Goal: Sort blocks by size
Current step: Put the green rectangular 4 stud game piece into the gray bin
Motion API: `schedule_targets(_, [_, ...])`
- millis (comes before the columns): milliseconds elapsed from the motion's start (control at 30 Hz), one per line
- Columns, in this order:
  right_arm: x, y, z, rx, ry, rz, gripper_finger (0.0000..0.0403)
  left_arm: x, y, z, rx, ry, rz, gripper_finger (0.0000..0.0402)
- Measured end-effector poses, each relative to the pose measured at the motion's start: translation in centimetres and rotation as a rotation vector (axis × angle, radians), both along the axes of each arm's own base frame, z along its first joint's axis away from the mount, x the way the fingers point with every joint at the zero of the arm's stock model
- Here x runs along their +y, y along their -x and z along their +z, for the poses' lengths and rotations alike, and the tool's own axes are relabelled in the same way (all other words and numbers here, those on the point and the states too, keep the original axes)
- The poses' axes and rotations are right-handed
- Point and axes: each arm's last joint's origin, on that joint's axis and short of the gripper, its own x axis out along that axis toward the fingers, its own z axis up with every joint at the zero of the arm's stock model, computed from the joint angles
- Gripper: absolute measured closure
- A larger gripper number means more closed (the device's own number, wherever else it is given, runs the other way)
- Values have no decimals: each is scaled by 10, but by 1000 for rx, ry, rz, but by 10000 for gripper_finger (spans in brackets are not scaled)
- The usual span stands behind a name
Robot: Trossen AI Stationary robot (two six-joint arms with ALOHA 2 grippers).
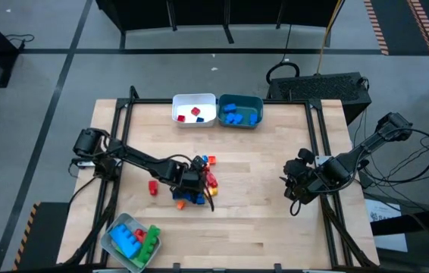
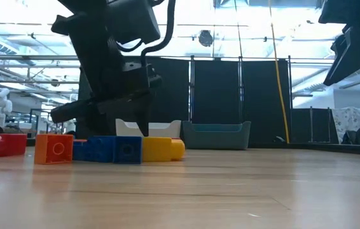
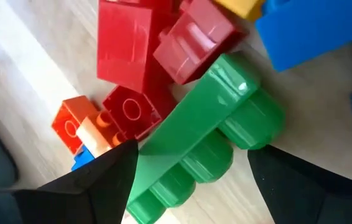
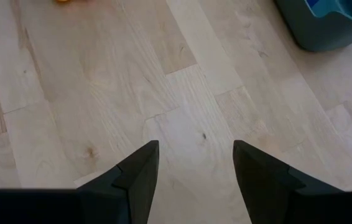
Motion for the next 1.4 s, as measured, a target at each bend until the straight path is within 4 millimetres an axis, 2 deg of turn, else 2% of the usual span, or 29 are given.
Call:
schedule_targets(267, [0,0,0,0,-1,-1,211,10,-7,-8,-1,22,30,104])
schedule_targets(467, [0,0,0,-2,-3,-2,211,10,-8,-19,42,25,28,153])
schedule_targets(700, [0,0,0,-3,-4,-3,211,10,-7,-18,26,26,64,218])
schedule_targets(867, [0,0,0,-3,-4,-2,211,10,-8,-17,-2,20,135,219])
schedule_targets(1000, [0,0,0,-3,-4,-2,211,6,-11,-2,-43,-2,187,226])
schedule_targets(1100, [0,0,0,-3,-3,-2,211,5,-24,23,-173,-34,244,244])
schedule_targets(1267, [0,-1,1,-18,15,-6,211,16,-38,51,-322,-66,371,268])
schedule_targets(1400, [0,-1,1,-16,16,-1,211,22,-38,67,-364,-4,421,302])
